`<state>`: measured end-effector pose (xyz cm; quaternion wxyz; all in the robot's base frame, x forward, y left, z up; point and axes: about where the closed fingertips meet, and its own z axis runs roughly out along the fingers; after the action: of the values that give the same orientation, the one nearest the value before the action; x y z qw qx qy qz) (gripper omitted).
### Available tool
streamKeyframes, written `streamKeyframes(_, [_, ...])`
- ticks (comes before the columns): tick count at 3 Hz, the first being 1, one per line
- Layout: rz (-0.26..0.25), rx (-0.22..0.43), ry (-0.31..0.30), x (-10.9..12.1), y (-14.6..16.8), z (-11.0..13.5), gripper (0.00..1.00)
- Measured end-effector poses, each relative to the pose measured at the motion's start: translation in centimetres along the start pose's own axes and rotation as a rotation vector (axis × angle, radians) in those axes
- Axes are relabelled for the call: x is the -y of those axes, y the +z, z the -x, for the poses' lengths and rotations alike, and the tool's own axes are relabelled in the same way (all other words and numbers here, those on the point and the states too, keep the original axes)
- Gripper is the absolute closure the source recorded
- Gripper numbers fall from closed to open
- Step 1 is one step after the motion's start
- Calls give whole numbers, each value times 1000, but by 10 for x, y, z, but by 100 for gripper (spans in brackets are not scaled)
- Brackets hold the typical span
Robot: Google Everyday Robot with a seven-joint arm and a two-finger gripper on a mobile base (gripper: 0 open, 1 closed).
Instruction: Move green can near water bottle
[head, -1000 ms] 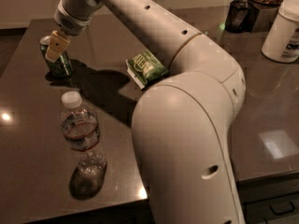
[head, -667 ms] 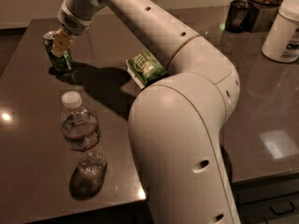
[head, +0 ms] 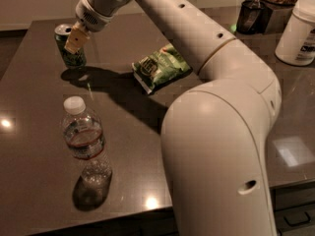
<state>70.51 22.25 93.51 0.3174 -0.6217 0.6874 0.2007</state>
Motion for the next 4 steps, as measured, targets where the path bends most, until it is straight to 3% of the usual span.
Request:
streamKeyframes(1, [15, 32, -37, -21, -39, -15, 100])
streamKeyframes(3, [109, -37, -219, -84, -107, -60, 100])
streamKeyframes(4, [186, -83, -317, -106, -125, -84, 100])
